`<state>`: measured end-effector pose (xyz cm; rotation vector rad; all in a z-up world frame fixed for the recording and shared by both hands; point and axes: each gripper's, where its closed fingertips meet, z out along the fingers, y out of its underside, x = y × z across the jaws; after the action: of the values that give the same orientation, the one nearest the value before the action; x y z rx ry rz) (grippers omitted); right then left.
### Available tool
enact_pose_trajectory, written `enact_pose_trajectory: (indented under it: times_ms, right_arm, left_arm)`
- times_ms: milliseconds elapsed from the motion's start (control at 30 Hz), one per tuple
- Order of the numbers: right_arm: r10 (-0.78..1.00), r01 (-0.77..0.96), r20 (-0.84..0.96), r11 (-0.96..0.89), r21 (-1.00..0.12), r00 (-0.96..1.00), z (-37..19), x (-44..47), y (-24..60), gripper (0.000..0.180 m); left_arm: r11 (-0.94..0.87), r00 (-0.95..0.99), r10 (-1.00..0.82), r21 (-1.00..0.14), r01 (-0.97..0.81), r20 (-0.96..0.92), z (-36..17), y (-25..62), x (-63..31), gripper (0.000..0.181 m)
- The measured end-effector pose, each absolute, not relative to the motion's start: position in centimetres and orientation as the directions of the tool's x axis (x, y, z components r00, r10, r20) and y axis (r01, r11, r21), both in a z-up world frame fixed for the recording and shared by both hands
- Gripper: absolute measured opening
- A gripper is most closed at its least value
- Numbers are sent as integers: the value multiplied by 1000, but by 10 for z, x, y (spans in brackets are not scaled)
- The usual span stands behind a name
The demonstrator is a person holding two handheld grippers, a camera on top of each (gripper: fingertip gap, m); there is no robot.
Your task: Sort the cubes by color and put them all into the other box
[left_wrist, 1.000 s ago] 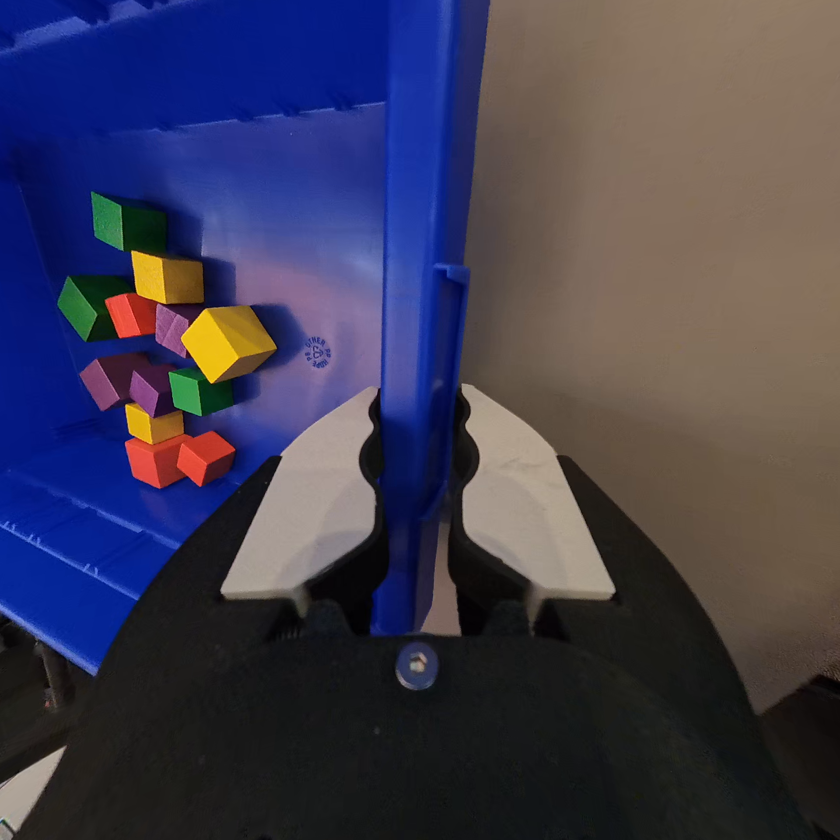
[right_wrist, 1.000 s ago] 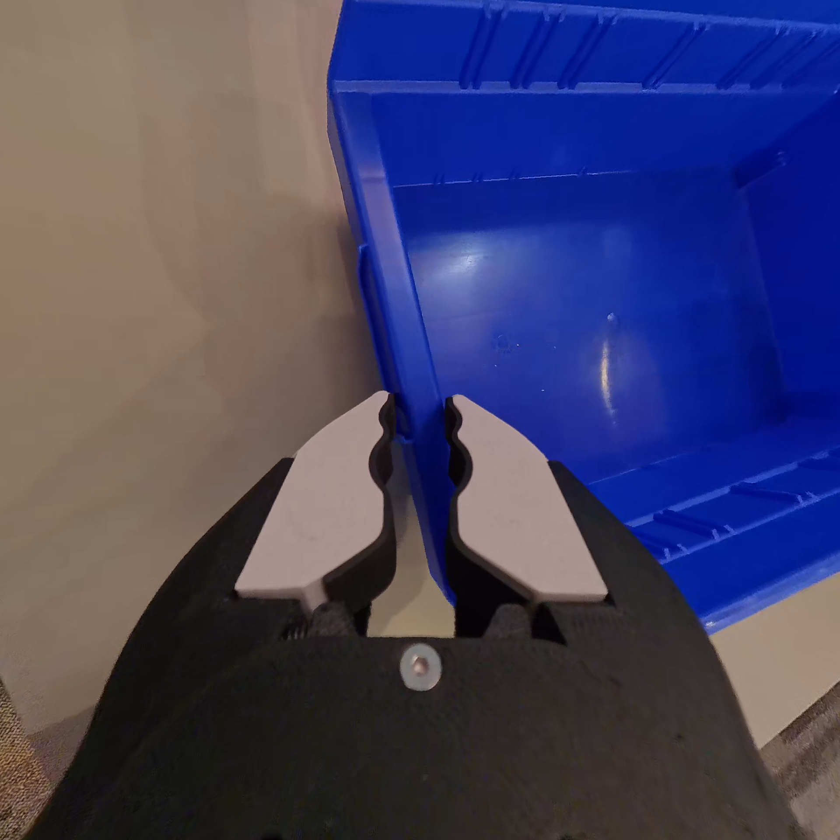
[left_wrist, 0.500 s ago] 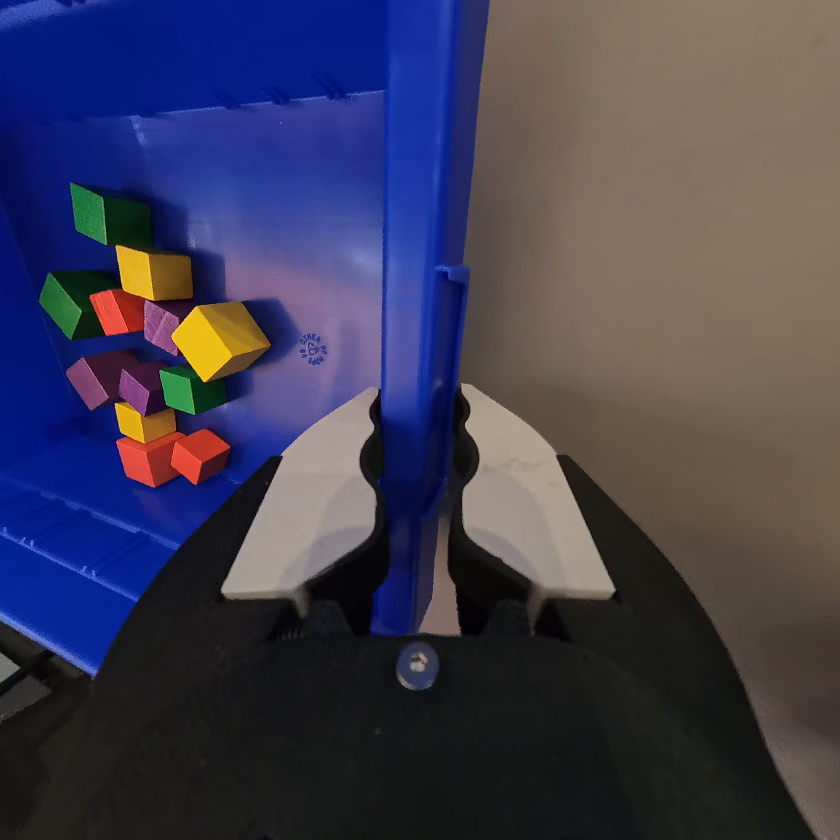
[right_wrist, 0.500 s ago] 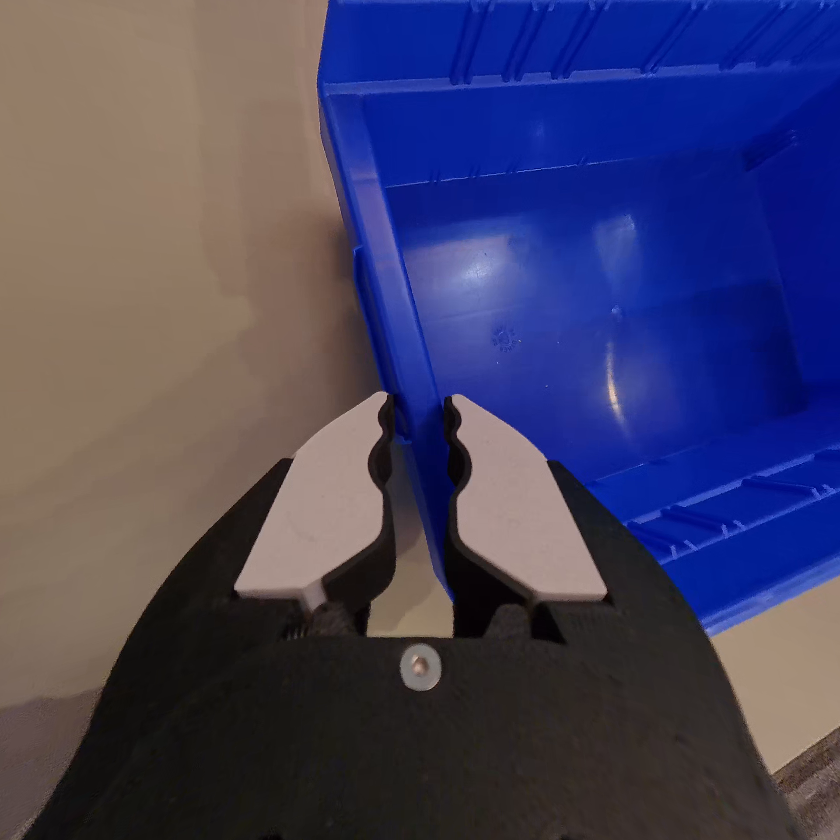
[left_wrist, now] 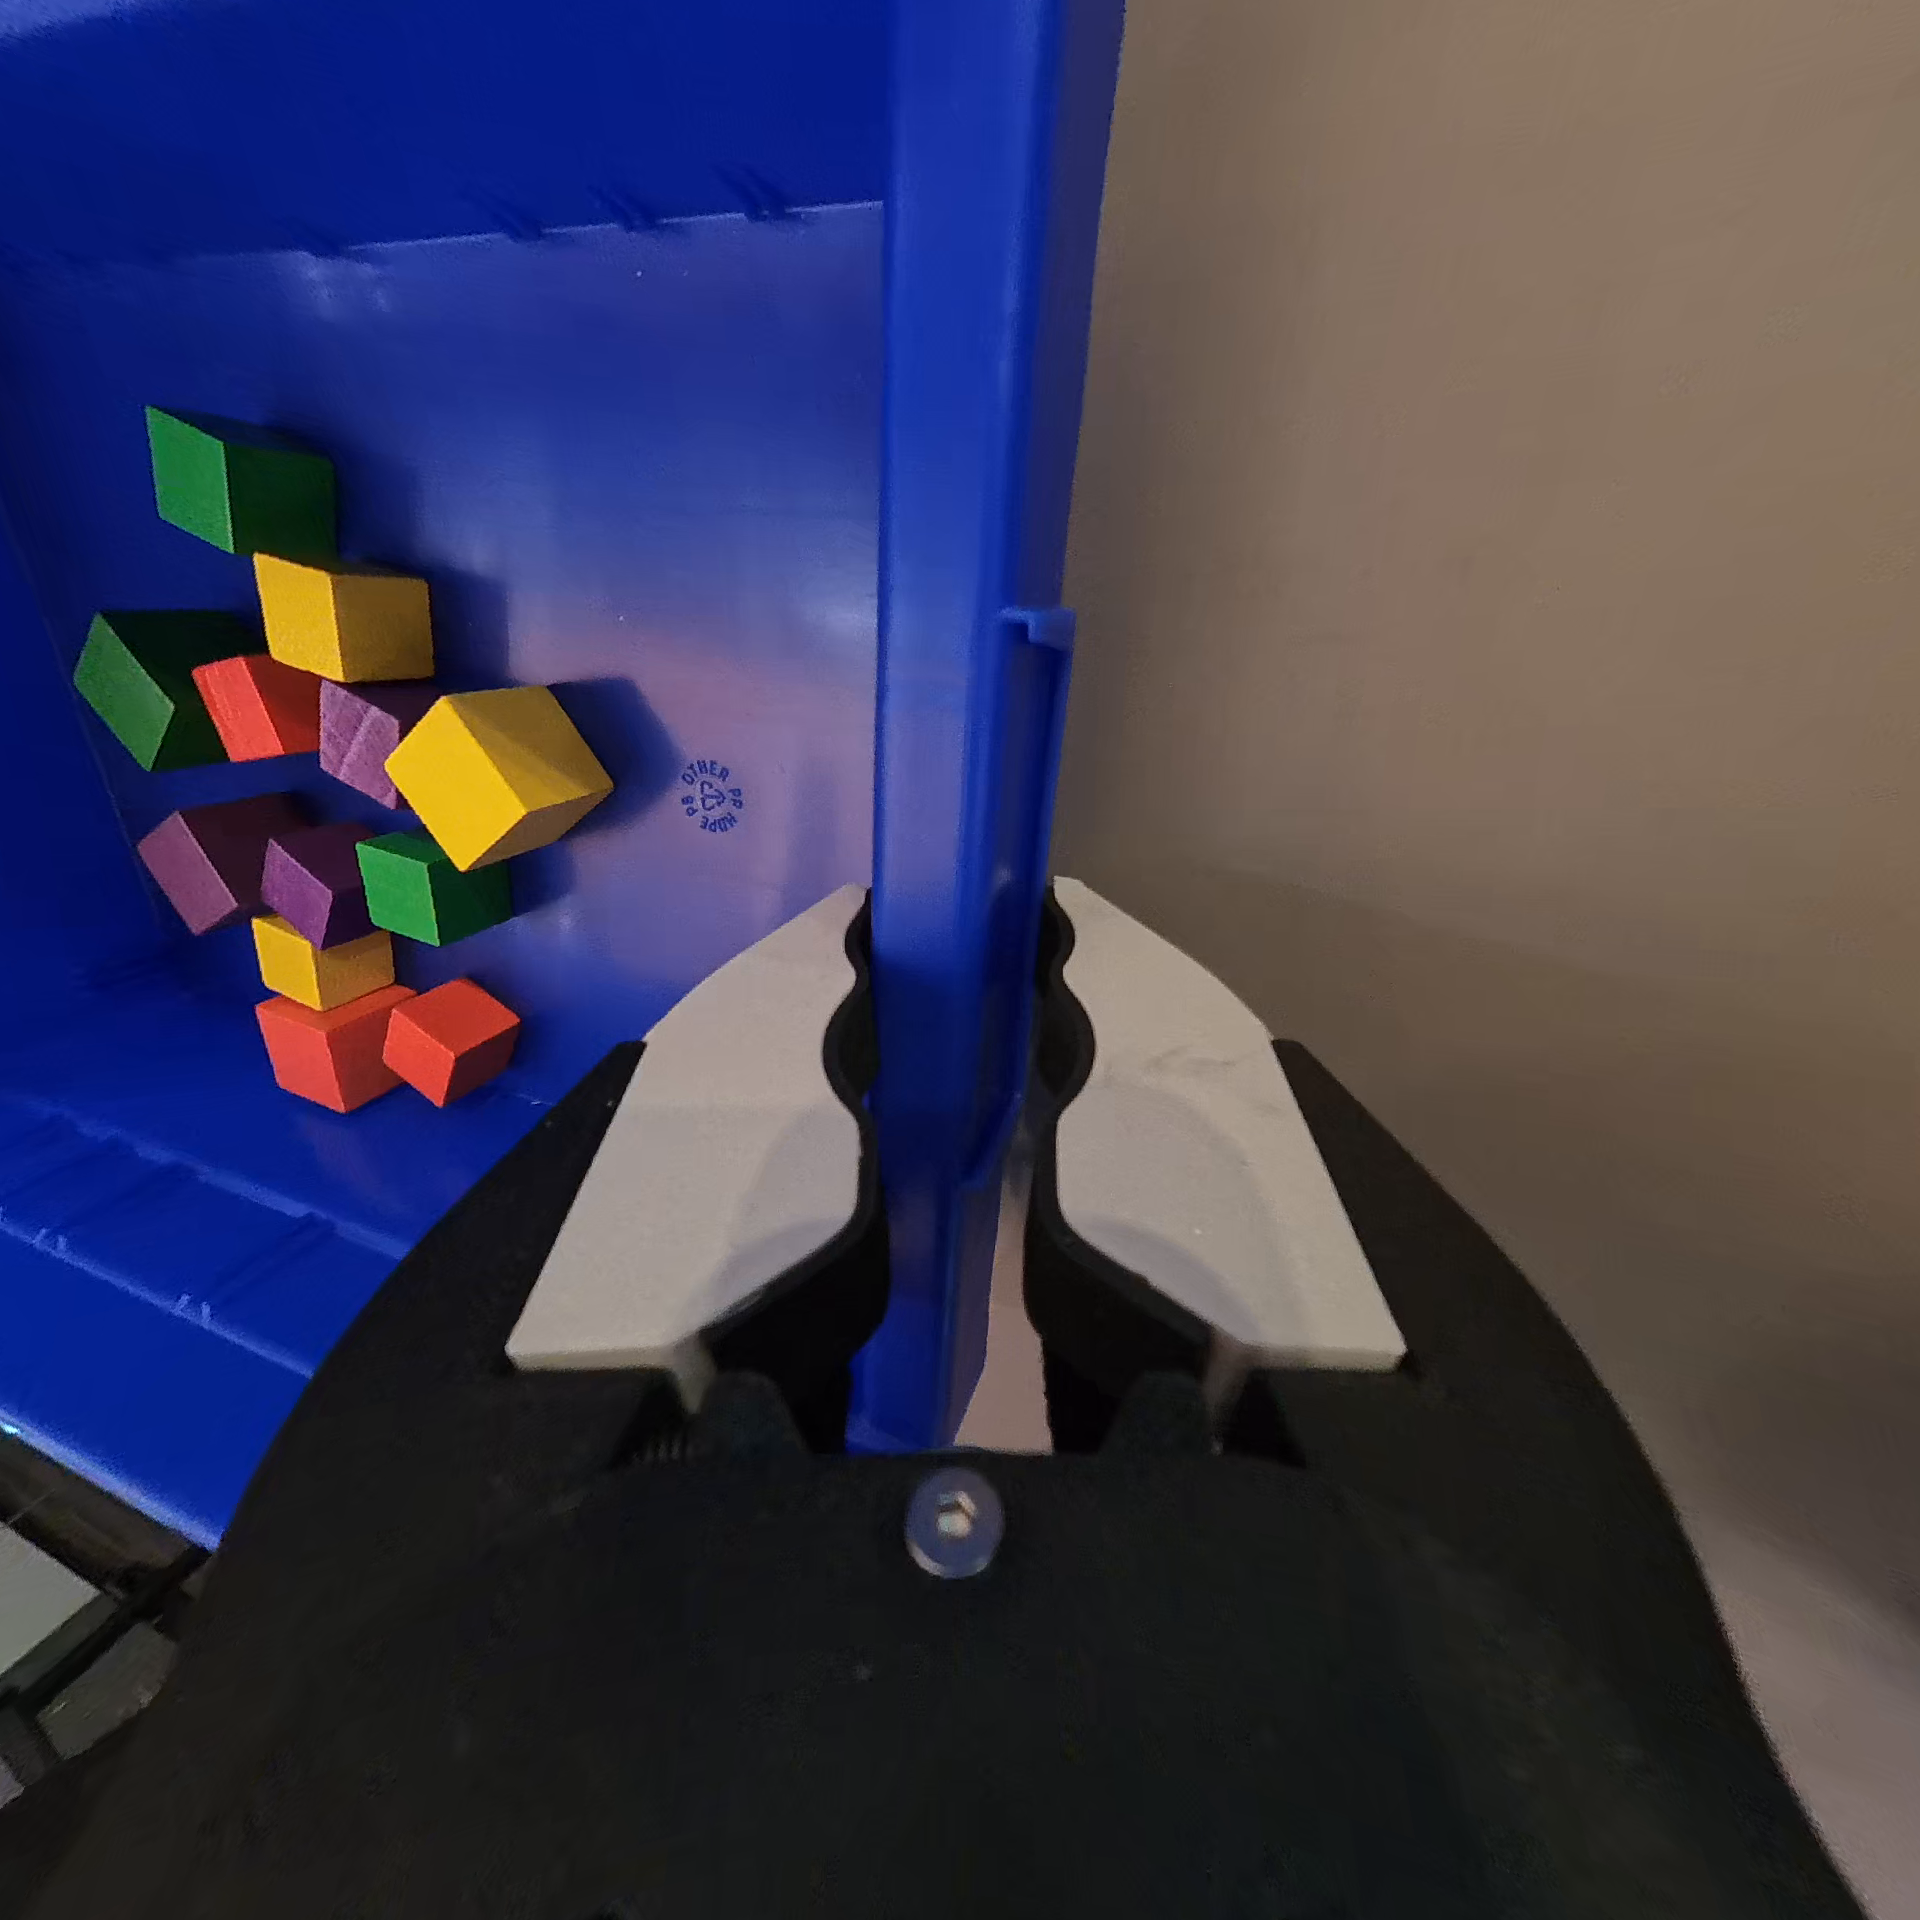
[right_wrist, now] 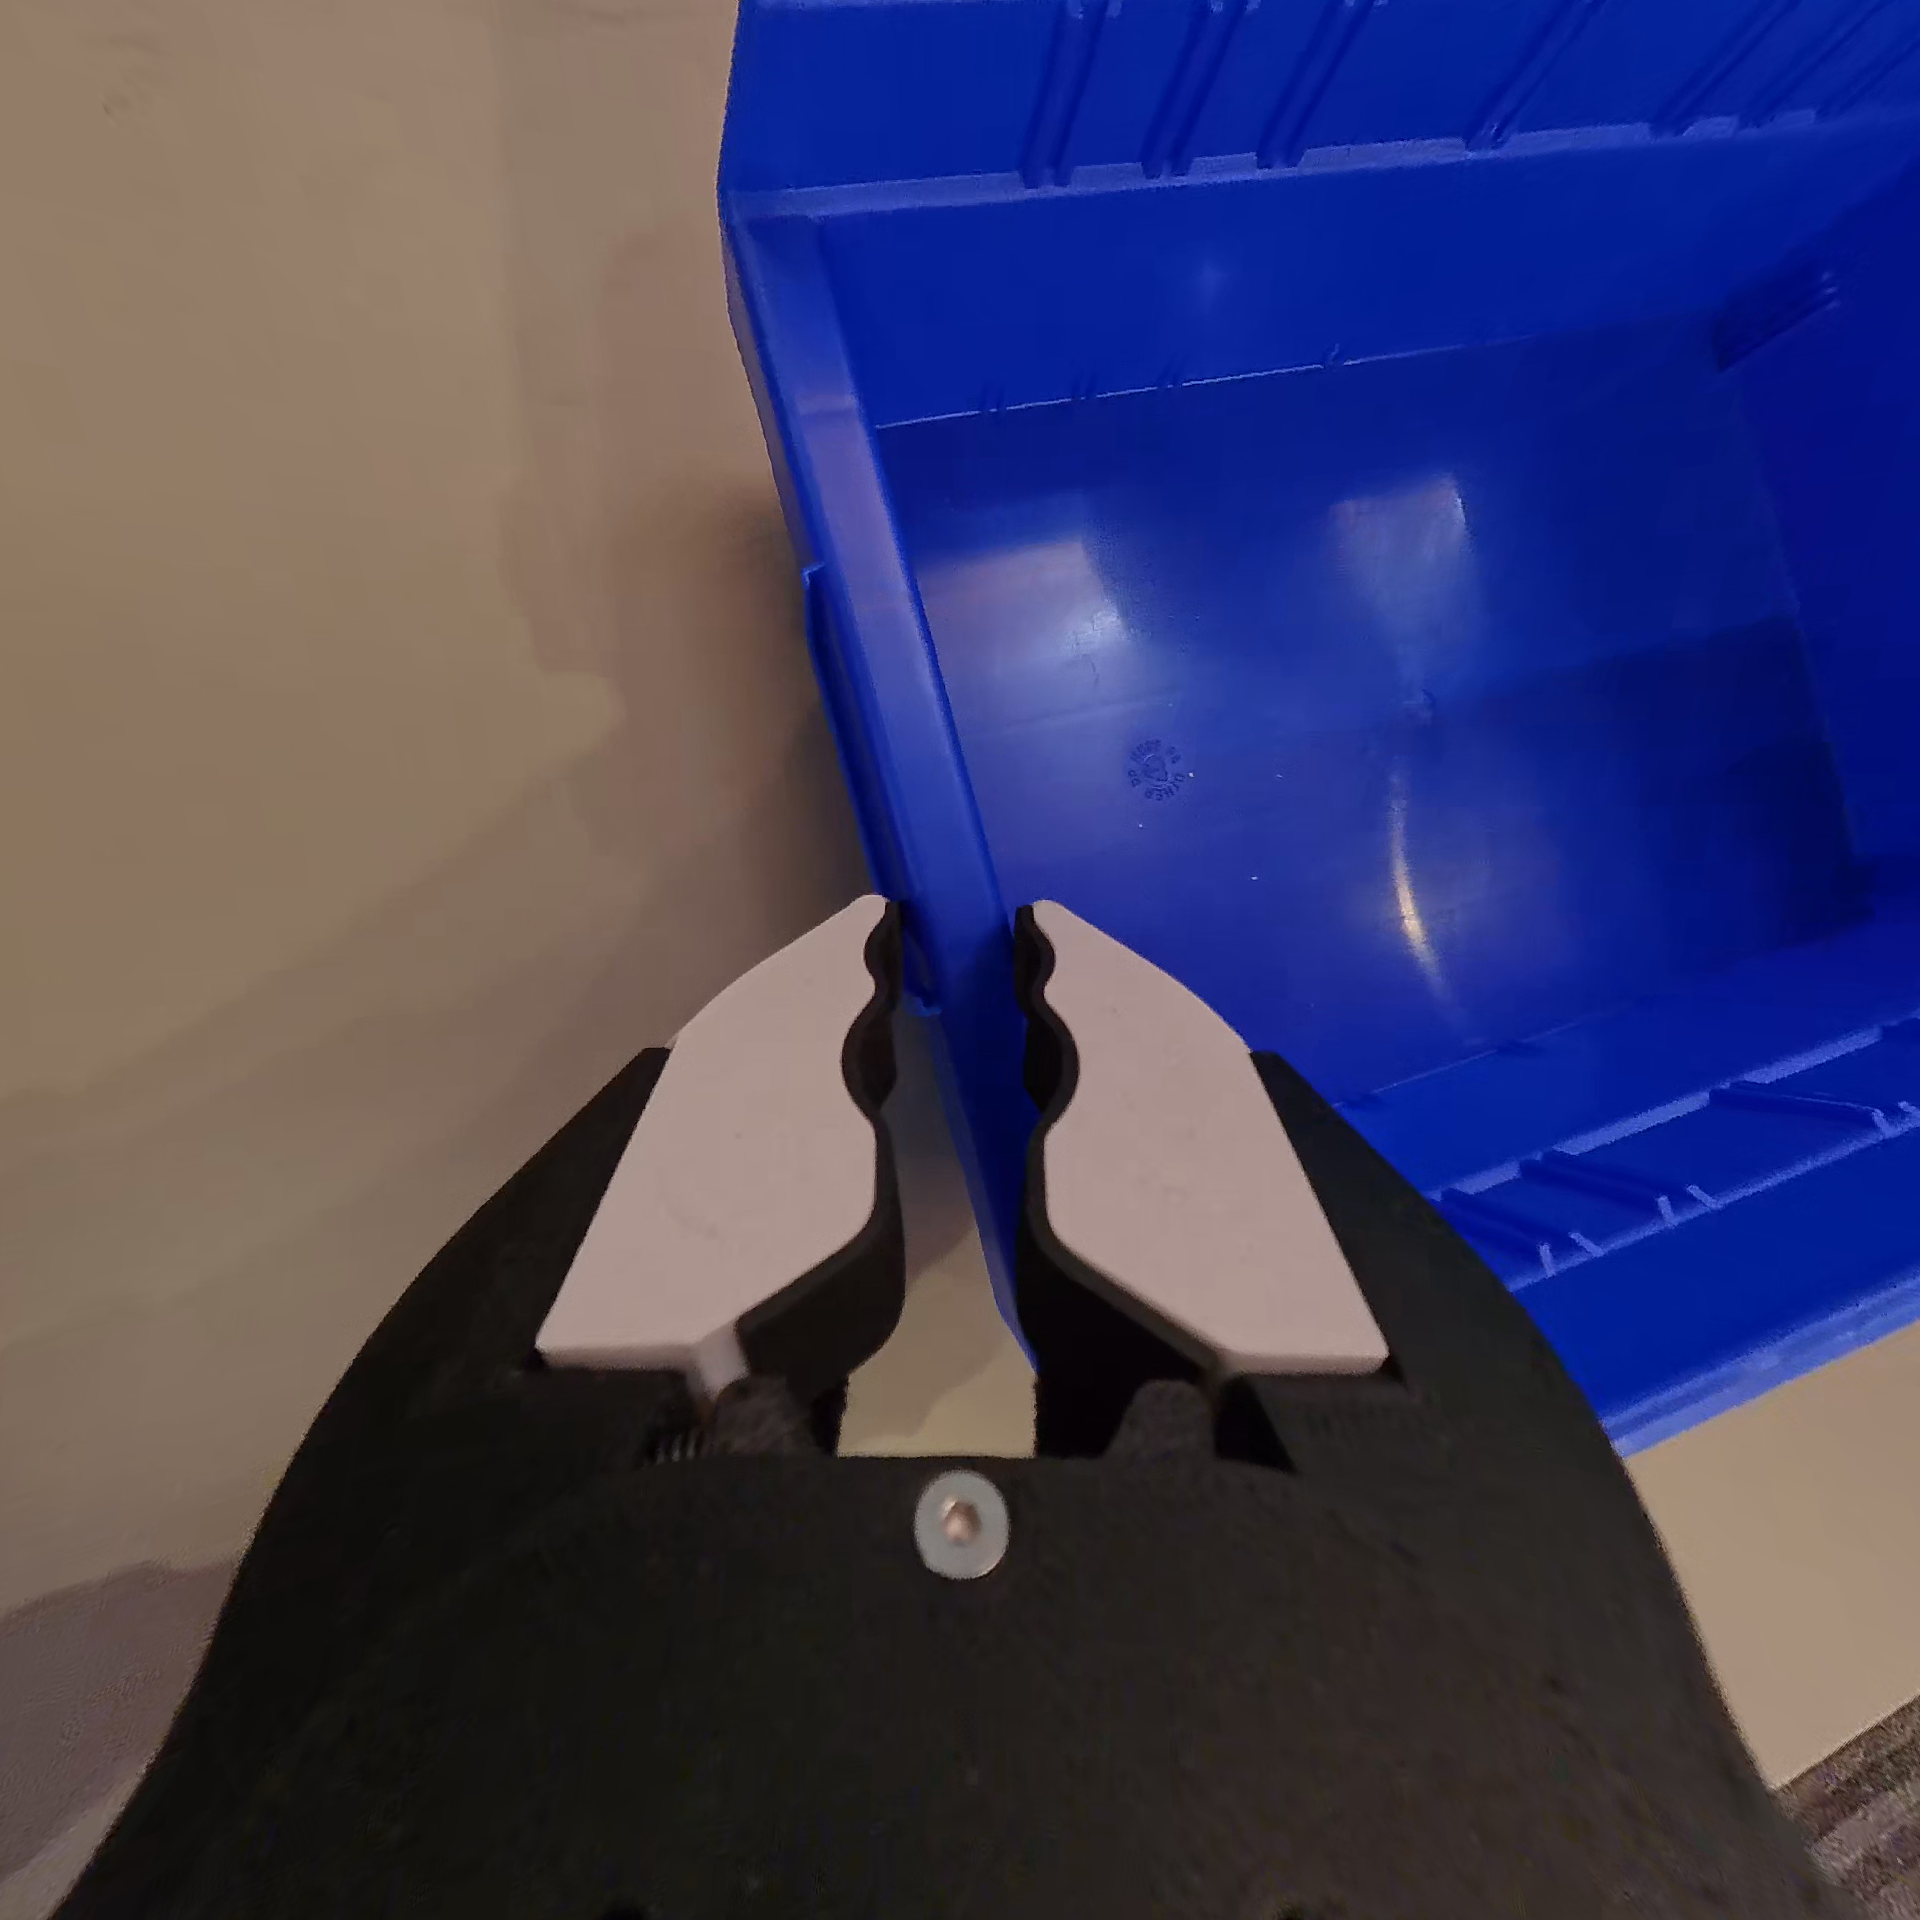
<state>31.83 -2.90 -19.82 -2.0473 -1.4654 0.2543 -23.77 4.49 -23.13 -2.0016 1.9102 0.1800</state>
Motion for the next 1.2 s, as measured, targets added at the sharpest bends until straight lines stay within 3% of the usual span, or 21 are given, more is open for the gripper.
enact_pose_trajectory:
  times_ms: [1200]
  right_arm:
    - [912,792,172,-216,-571,373,-198,330,22,22]
  left_arm:
    - [55,5,-925,-146,-988,-380,-232,85,-246,29]
